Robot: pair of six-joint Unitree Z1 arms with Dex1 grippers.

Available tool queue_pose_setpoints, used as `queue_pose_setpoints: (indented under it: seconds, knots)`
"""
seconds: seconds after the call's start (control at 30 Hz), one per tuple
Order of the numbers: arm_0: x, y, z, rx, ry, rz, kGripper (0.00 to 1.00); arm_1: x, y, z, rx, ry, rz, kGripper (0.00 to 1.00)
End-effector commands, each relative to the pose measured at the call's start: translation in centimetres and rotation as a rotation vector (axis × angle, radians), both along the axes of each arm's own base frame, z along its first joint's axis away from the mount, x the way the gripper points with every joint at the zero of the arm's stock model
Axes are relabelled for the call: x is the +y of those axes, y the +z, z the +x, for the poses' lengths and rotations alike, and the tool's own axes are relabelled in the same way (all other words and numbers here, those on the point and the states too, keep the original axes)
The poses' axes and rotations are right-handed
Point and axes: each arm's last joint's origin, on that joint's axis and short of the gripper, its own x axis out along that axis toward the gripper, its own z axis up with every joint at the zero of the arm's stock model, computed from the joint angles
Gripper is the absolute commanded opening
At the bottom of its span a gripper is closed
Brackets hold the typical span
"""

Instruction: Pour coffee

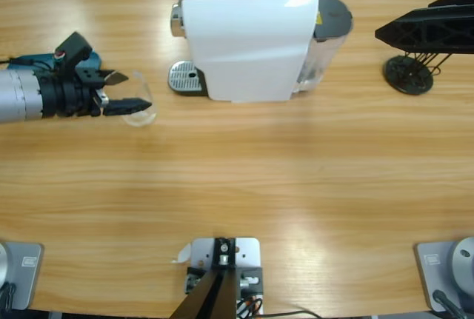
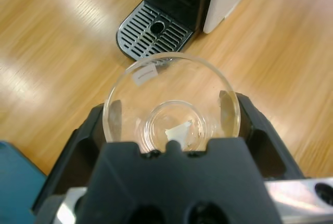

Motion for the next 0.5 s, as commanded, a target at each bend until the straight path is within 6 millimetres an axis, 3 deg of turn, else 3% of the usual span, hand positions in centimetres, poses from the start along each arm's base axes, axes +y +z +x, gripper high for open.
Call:
queue_pose_setpoints:
  seconds: [0.03, 0.23, 0.5]
  knots:
    - [0.9, 1.3, 5.3, -0.055, -0.072, 0.132, 0.000, -0.7, -0.9, -0.5, 0.031, -0.002, -0.002, 1.000]
    - [-0.6, -0.8, 7.8, 0.019, -0.198, 0.037, 0.000, -0.7, -1.1, -0.5, 0.035, -0.002, -0.007, 1.000]
    - [-2.2, -1.4, 10.0, -0.035, -0.344, -0.007, 0.000, -0.5, -1.9, -0.3, 0.054, -0.002, -0.028, 1.000]
